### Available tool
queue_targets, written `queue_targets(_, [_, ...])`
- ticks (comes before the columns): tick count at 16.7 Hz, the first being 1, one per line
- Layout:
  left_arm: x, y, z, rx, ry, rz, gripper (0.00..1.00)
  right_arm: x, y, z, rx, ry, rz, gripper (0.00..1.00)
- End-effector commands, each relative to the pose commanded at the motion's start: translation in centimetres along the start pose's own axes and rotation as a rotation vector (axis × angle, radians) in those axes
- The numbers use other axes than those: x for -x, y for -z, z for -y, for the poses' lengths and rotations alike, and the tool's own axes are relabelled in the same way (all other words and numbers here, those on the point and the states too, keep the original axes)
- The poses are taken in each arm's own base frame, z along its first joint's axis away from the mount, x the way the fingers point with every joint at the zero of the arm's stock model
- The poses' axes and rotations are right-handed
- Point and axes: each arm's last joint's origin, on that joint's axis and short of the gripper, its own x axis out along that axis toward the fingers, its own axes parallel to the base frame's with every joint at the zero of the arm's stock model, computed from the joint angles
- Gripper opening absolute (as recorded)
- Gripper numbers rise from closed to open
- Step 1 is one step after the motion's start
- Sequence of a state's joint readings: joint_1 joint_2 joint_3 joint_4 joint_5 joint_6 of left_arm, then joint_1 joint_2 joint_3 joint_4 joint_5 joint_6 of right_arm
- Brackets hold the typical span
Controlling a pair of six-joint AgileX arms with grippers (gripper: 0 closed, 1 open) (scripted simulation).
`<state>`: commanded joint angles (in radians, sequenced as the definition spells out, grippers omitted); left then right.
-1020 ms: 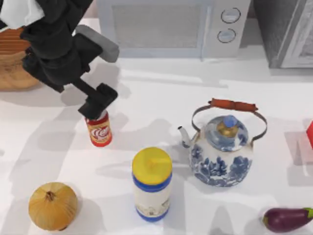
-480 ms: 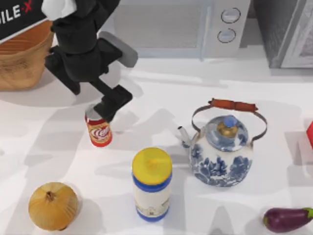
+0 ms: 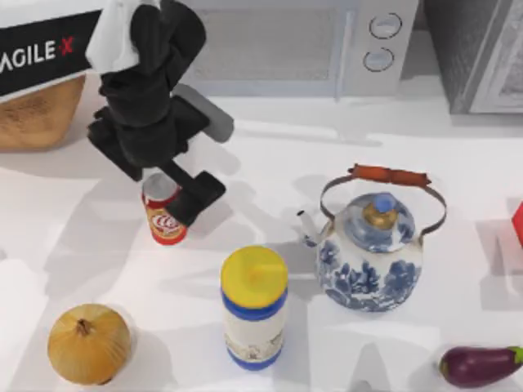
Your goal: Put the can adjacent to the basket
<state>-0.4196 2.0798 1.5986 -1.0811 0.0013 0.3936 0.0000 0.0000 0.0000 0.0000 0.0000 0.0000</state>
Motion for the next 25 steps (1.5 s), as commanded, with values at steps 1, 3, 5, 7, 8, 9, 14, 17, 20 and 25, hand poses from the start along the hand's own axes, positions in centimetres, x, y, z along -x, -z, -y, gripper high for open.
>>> queue_targets(1, [-0.69, 0.07, 0.04, 0.000, 0.001, -0.003, 1.00, 0.00, 0.00, 0.00, 0.000, 0.000, 0.000, 1.00])
queue_targets(3, [-1.14, 0.12, 0.07, 0.000, 0.003, -0.006, 1.00, 0.00, 0.00, 0.00, 0.000, 0.000, 0.000, 1.00])
queue_targets(5, [-1.14, 0.12, 0.07, 0.000, 0.003, -0.006, 1.00, 0.00, 0.00, 0.00, 0.000, 0.000, 0.000, 1.00])
queue_targets(7, [-1.14, 0.12, 0.07, 0.000, 0.003, -0.006, 0.92, 0.00, 0.00, 0.00, 0.000, 0.000, 0.000, 1.00])
queue_targets(8, [-1.14, 0.12, 0.07, 0.000, 0.003, -0.006, 0.85, 0.00, 0.00, 0.00, 0.000, 0.000, 0.000, 1.00])
queue_targets(9, [-1.14, 0.12, 0.07, 0.000, 0.003, -0.006, 0.77, 0.00, 0.00, 0.00, 0.000, 0.000, 0.000, 1.00])
queue_targets(14, [-1.14, 0.12, 0.07, 0.000, 0.003, -0.006, 0.40, 0.00, 0.00, 0.00, 0.000, 0.000, 0.000, 1.00])
queue_targets(17, [-1.14, 0.12, 0.07, 0.000, 0.003, -0.006, 0.17, 0.00, 0.00, 0.00, 0.000, 0.000, 0.000, 1.00])
queue_targets(20, [-1.14, 0.12, 0.07, 0.000, 0.003, -0.006, 0.00, 0.00, 0.00, 0.00, 0.000, 0.000, 0.000, 1.00])
queue_targets(25, [-1.14, 0.12, 0.07, 0.000, 0.003, -0.006, 0.00, 0.00, 0.00, 0.00, 0.000, 0.000, 0.000, 1.00])
